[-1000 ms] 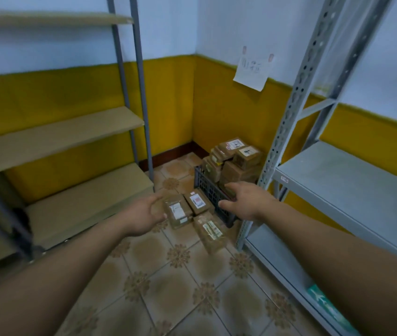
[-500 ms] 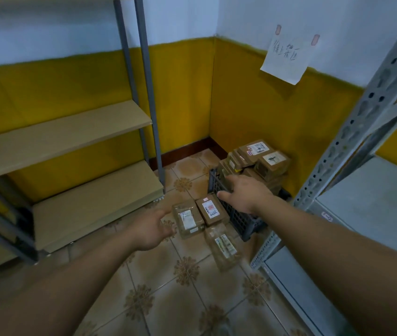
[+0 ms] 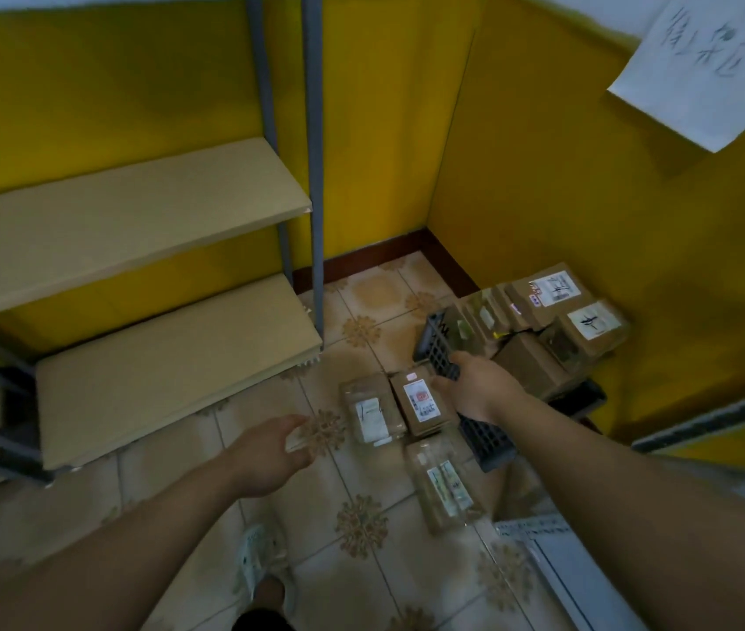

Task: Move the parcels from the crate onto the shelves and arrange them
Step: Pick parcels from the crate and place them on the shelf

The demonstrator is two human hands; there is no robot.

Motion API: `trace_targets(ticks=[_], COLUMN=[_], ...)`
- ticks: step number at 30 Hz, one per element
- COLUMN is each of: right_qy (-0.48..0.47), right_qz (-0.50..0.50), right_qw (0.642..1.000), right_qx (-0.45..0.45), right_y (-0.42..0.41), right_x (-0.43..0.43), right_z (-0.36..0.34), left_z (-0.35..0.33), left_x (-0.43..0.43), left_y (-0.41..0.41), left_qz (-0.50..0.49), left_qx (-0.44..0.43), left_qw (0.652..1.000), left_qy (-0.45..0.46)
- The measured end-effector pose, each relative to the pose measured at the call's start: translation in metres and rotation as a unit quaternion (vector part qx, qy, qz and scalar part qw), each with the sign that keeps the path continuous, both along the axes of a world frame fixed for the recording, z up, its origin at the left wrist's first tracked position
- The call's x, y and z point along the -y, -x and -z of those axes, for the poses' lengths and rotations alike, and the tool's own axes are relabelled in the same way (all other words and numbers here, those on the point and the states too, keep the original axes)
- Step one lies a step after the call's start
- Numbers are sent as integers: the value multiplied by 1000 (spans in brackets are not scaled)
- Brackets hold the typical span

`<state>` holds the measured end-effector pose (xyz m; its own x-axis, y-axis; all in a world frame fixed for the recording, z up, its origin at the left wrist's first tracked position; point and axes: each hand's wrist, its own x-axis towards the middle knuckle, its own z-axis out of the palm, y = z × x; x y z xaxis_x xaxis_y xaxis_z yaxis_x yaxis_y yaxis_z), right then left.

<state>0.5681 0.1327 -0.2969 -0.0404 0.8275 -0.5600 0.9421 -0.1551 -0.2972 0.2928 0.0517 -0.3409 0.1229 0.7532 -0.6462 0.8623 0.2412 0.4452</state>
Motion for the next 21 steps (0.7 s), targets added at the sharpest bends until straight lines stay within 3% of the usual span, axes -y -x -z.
trace_targets(ticks=[11,21], right_qy=[110,195], right_qz=[73,-25], right_qw=[991,981], right_qx=[-38,-6], right_y=[53,37], right_x=[-143,-237], right_z=[145,439], left_z=[155,429], left_x=[-149,-191], left_y=[51,3], left_qz=[-45,-212], left_qx=[11,6], left_qw=[994,958], left_qy=[102,191])
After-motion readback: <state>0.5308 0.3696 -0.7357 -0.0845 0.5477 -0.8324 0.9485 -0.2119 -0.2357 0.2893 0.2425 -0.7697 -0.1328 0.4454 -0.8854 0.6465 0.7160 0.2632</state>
